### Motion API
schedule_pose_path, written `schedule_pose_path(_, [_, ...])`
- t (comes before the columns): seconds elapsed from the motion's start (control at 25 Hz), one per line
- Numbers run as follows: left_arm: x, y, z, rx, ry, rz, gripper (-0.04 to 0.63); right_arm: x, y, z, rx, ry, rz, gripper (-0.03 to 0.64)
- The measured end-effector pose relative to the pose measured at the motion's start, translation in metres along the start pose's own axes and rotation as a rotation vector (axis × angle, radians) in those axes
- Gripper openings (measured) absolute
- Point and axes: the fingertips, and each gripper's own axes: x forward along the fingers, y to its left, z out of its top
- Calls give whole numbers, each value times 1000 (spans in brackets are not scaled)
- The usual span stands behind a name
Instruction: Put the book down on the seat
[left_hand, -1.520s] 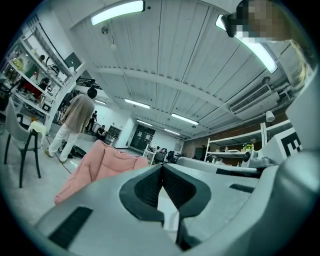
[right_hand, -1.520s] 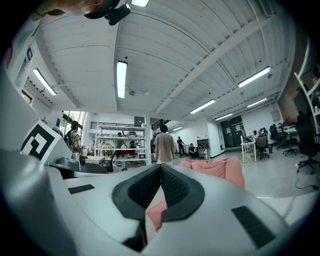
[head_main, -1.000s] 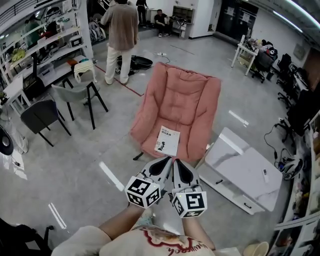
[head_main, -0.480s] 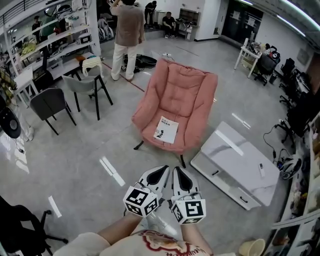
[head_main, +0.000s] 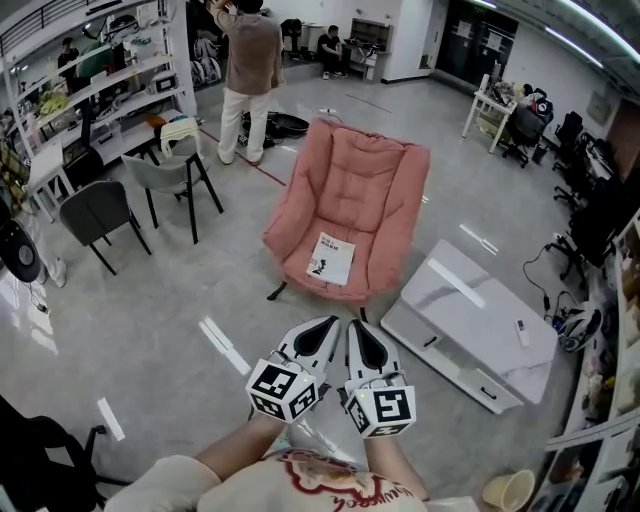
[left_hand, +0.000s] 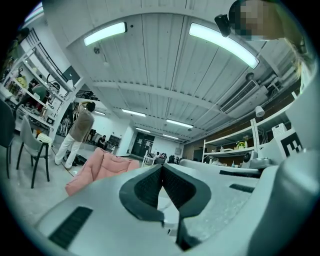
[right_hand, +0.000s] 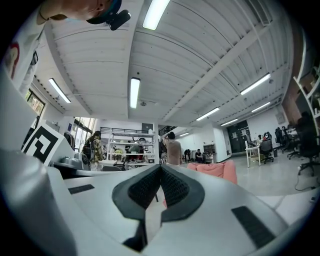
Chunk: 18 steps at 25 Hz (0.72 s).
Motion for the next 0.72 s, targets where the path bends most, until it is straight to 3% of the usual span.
schedule_pose_path(0.72, [1,15,-3,-24,20,-18,3,12,5,-7,-4,24,-40,0])
